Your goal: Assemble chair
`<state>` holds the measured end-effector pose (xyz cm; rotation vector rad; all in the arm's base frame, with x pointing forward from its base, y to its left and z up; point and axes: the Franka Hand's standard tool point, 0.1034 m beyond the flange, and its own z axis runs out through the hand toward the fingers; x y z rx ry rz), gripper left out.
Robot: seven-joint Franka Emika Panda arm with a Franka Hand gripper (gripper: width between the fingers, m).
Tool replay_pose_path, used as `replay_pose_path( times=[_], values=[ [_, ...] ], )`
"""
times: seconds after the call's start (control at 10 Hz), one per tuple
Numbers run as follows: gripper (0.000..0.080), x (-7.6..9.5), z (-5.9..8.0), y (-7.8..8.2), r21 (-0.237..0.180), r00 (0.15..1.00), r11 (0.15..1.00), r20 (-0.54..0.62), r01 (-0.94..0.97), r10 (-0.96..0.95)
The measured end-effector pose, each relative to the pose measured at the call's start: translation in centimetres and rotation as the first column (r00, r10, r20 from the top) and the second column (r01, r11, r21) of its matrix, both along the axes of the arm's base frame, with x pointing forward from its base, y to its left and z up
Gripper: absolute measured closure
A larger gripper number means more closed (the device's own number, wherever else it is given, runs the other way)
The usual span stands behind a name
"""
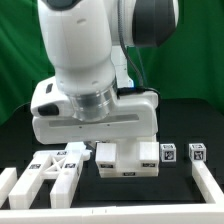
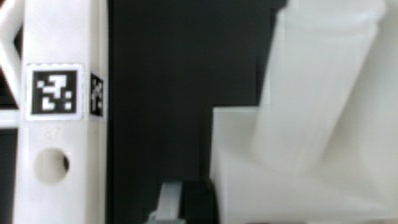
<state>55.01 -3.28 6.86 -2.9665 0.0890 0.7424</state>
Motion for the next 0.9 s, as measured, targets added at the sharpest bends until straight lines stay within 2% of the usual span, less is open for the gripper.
replay_pose_path(
  times=[0.1, 0.2, 0.3, 0.4, 0.5, 0.6, 0.7, 0.8, 0.9],
  values=[
    [0.0765, -1.2, 0.1, 0.2, 0.011, 0.992, 1.0, -0.126, -0.018, 0.02],
    [0.0765, -1.7, 0.0, 0.3, 0.013, 0.968, 0.999, -0.246, -0.044, 0.046],
    [0.0765, -1.6, -0.3, 0.3, -0.003, 0.941, 0.996, -0.328, -0.086, 0.08],
    [0.0765, -1.2, -0.8, 0.4, -0.009, 0.937, 0.996, -0.34, -0.09, 0.082],
    [0.0765, -2.2, -0.7, 0.3, 0.0, 0.908, 0.997, -0.414, -0.081, 0.073],
    [0.0765, -2.2, -1.2, 0.1, -0.001, 0.896, 0.997, -0.439, -0.079, 0.071],
    [0.0765, -1.5, -1.5, 0.0, -0.007, 0.909, 0.997, -0.41, -0.083, 0.073],
    [0.0765, -1.5, -1.5, 0.0, -0.012, 0.909, 0.997, -0.412, -0.077, 0.065],
    [0.0765, -2.7, -1.9, -0.3, -0.047, 0.882, 0.998, -0.472, -0.038, 0.012]
  ],
)
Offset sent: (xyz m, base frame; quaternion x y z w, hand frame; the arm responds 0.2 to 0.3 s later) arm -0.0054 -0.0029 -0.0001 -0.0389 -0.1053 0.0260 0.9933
